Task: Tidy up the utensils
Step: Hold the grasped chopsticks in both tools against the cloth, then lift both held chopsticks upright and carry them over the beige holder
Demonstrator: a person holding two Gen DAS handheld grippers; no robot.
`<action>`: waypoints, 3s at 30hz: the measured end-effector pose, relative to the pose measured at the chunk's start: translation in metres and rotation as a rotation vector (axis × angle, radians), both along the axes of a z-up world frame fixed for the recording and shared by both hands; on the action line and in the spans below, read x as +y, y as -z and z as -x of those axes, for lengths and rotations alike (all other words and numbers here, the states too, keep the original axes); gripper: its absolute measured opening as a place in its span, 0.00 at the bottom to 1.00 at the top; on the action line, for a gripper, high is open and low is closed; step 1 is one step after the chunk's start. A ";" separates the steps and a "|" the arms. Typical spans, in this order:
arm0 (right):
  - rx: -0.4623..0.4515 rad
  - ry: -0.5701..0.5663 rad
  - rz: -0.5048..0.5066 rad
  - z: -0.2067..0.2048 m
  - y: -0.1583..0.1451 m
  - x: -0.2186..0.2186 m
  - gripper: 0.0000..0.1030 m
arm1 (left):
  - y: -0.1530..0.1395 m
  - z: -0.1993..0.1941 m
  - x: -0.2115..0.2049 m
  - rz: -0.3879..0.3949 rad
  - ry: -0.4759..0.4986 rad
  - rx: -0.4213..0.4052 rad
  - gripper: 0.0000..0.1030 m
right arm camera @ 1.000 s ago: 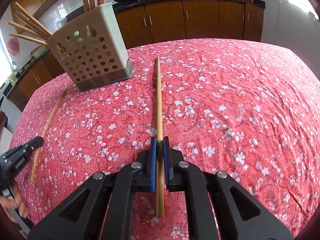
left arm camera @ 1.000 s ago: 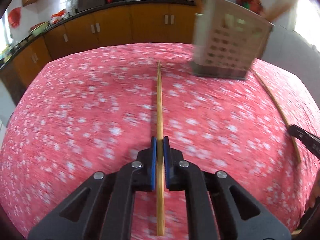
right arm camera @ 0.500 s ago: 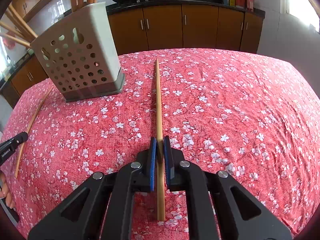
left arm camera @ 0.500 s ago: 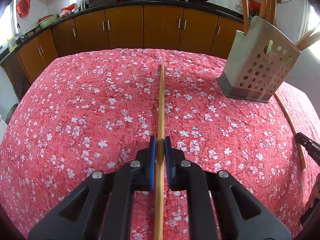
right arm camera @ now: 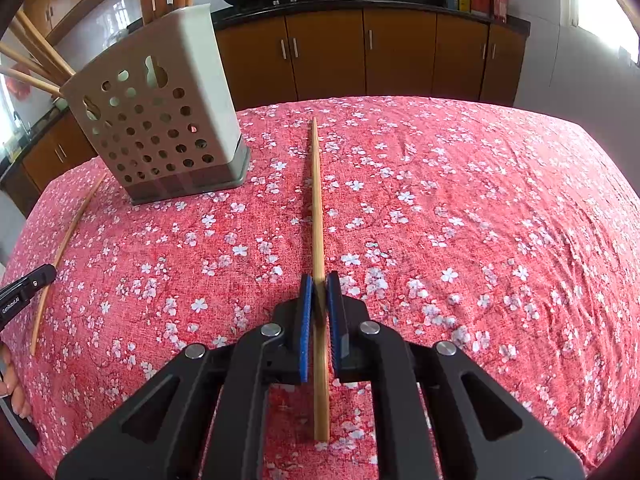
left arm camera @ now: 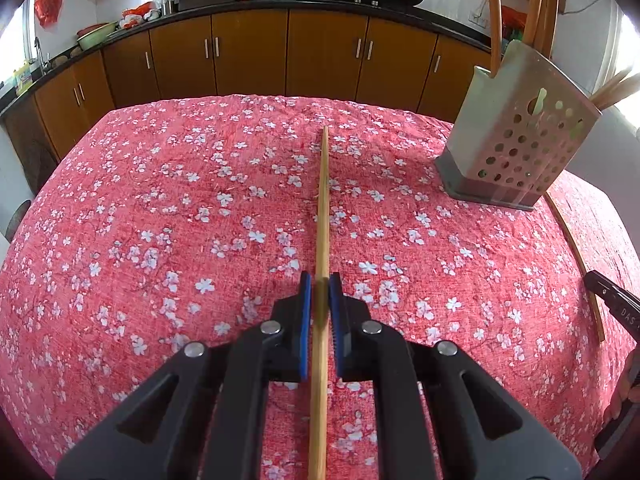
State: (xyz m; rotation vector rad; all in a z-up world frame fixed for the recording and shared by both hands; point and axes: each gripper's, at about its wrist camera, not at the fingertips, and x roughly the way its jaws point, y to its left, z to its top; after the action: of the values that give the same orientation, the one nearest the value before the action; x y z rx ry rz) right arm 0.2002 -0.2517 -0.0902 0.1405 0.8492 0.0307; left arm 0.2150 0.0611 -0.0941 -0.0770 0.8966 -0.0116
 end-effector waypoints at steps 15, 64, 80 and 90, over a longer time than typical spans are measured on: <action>0.000 0.002 -0.001 0.000 0.000 0.000 0.09 | 0.000 0.000 -0.001 0.004 -0.003 0.000 0.11; 0.001 0.005 -0.001 0.001 0.000 0.000 0.09 | -0.001 -0.001 -0.001 0.009 -0.009 0.001 0.13; 0.002 0.003 -0.002 0.032 0.003 0.006 0.09 | -0.002 0.039 -0.016 -0.023 0.028 0.008 0.14; -0.021 0.010 -0.028 0.043 -0.006 -0.009 0.08 | -0.007 0.046 -0.009 -0.014 0.036 0.013 0.08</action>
State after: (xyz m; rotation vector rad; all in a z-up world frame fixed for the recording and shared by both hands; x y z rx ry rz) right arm 0.1571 -0.2611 -0.0838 0.1699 0.8270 0.0349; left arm 0.1694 0.0523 -0.0873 -0.0482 0.9106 -0.0382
